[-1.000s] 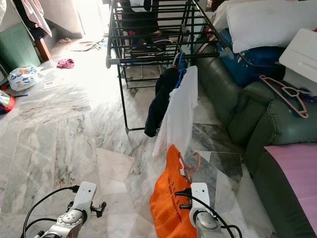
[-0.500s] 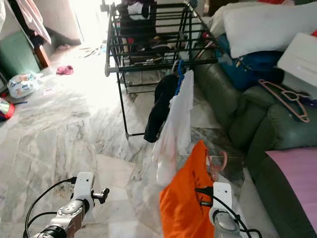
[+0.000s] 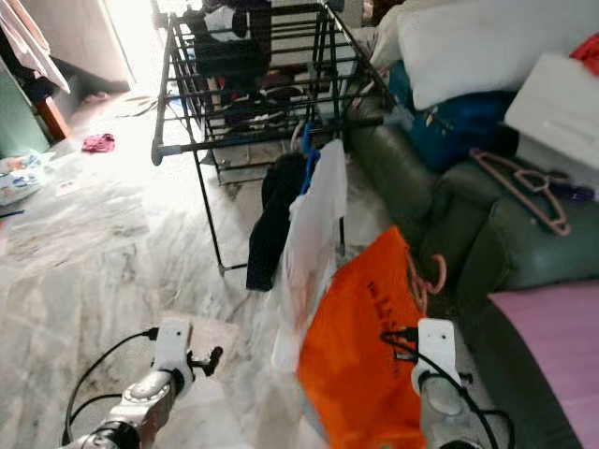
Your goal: Hang hanger
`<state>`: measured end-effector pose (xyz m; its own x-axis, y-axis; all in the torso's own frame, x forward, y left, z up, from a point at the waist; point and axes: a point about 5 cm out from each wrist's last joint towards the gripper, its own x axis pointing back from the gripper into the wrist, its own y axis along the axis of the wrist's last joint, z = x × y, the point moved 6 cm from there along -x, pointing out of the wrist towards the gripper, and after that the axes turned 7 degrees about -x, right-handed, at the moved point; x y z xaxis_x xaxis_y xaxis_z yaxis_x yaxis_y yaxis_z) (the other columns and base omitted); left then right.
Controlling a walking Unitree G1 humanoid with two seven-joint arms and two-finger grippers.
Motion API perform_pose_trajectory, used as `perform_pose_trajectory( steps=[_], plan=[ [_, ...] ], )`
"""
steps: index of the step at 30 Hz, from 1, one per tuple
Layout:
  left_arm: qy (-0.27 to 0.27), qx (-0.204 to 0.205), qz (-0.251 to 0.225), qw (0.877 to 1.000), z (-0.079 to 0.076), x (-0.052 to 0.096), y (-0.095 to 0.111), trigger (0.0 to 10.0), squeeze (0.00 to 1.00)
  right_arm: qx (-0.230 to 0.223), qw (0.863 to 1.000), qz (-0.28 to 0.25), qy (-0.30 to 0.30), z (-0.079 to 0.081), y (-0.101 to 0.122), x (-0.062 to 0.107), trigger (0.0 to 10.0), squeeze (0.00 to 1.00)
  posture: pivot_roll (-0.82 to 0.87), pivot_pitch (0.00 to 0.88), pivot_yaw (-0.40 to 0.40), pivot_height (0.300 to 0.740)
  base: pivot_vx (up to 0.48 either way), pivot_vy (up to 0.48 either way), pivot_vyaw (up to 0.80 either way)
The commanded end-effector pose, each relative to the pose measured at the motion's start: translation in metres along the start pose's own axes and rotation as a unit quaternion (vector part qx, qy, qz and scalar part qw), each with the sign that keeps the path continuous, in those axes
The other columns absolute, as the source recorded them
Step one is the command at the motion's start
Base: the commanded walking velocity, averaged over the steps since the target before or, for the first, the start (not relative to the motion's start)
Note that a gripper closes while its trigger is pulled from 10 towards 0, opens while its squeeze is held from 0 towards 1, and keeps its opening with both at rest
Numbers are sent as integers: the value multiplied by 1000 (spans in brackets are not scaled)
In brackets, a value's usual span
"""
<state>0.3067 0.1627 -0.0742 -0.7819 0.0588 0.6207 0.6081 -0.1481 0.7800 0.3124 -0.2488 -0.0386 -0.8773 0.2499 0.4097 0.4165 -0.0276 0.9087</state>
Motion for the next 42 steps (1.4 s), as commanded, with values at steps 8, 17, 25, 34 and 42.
perform_pose_trajectory(
  steps=[8,17,25,34,42],
  plan=[
    [12,-2,-2,1000,11,1,0,10000,0,37,994,-87,59,29,48,-8,10000,0,-88,52,11,740,358,143,0],
    [12,-9,-5,1000,12,1,3,10000,0,36,989,-116,79,36,69,-10,10000,0,-92,56,18,740,338,290,196],
    [11,-12,-8,1000,13,1,4,10000,0,29,990,-112,79,40,69,-11,10000,0,-86,54,20,740,337,289,285],
    [10,-12,-3,1000,12,1,1,10000,0,24,991,-116,53,31,75,-14,10000,0,-77,57,17,740,106,85,0],
    [15,-16,5,1000,15,3,-4,10000,0,18,989,-136,51,27,102,-20,10000,0,-67,71,11,740,0,0,0]
  ],
)
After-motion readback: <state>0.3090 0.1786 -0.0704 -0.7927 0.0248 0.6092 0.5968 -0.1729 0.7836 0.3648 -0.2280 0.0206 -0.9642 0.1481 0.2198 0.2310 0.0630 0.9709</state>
